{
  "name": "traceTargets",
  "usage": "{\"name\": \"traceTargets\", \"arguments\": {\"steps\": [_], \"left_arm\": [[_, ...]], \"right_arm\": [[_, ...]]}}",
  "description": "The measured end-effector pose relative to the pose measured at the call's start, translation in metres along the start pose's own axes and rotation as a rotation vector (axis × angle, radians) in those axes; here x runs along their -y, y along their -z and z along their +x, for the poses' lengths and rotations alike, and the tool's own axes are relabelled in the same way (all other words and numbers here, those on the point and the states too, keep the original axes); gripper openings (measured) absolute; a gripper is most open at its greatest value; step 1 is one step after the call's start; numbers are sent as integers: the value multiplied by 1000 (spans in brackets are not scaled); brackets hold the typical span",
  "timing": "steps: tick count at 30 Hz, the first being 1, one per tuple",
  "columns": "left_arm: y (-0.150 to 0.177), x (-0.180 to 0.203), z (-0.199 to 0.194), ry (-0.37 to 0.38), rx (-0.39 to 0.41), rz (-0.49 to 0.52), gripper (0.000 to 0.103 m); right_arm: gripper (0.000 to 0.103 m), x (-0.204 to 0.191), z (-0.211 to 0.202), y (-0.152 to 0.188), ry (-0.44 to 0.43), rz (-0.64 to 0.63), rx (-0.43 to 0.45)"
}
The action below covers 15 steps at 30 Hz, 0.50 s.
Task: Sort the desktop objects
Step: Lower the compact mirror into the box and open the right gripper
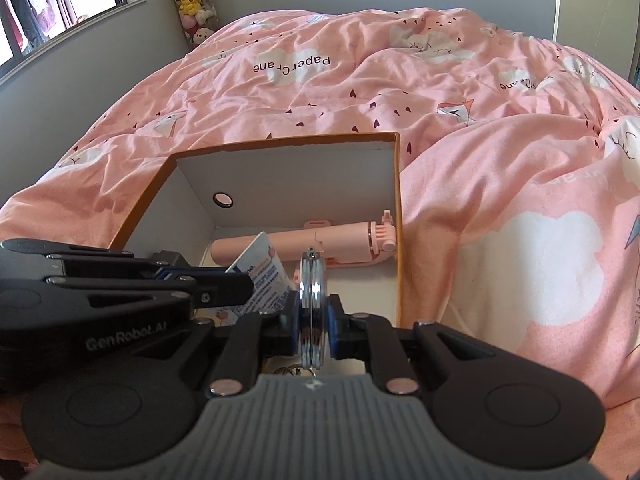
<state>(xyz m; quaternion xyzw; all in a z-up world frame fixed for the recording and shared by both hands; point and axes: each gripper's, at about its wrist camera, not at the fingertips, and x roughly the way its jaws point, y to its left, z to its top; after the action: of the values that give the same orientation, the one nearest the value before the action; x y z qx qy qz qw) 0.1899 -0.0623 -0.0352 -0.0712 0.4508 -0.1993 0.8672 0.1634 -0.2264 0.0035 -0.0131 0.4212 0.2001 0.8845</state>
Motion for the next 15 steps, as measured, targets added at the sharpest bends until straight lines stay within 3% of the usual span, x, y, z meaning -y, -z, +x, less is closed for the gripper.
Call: {"name": "traceTargets", "arguments": {"steps": [7,15], "left_arm": [[0,-20,-16,106,6,-110,9],[4,-42,-59,30,128,-133,13]], "right_arm": [[14,-10,2,2,46,-36,-13],[14,-36,11,8,160,-122,-12]]}}
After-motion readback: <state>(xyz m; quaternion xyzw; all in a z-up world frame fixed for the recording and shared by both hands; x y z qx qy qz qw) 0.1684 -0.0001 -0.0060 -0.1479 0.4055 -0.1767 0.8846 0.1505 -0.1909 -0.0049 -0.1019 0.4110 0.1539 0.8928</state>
